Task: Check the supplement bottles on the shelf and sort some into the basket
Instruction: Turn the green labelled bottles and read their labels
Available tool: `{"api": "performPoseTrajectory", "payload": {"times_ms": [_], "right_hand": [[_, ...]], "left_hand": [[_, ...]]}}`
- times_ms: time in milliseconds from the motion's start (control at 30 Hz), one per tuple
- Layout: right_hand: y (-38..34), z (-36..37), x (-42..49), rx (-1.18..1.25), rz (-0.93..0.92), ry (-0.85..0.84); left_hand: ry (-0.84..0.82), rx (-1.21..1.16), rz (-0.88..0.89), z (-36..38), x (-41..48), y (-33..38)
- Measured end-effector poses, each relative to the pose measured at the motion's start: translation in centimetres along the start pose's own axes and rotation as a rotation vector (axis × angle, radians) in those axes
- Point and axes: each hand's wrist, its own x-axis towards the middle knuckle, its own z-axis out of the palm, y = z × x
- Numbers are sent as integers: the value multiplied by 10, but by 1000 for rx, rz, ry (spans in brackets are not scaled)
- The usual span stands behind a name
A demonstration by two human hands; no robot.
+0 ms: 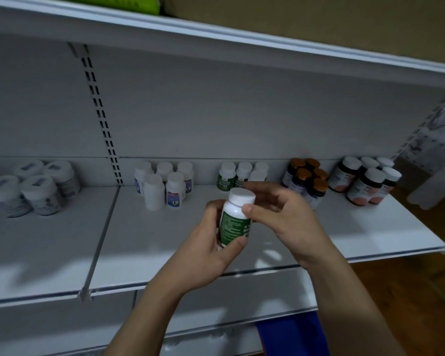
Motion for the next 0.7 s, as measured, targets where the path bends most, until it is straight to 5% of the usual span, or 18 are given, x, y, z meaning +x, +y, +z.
{"api": "performPoseTrajectory", "payload": {"times_ms": [233,567,700], "right_hand": [[15,7,13,-378,-65,50],[49,6,63,-702,114,-17],[54,5,97,-922,56,65]], "left_hand": [[13,73,-6,-4,15,-23],[-41,687,-137,-10,19,-64],[-103,818,-196,-20,24,-66]]}}
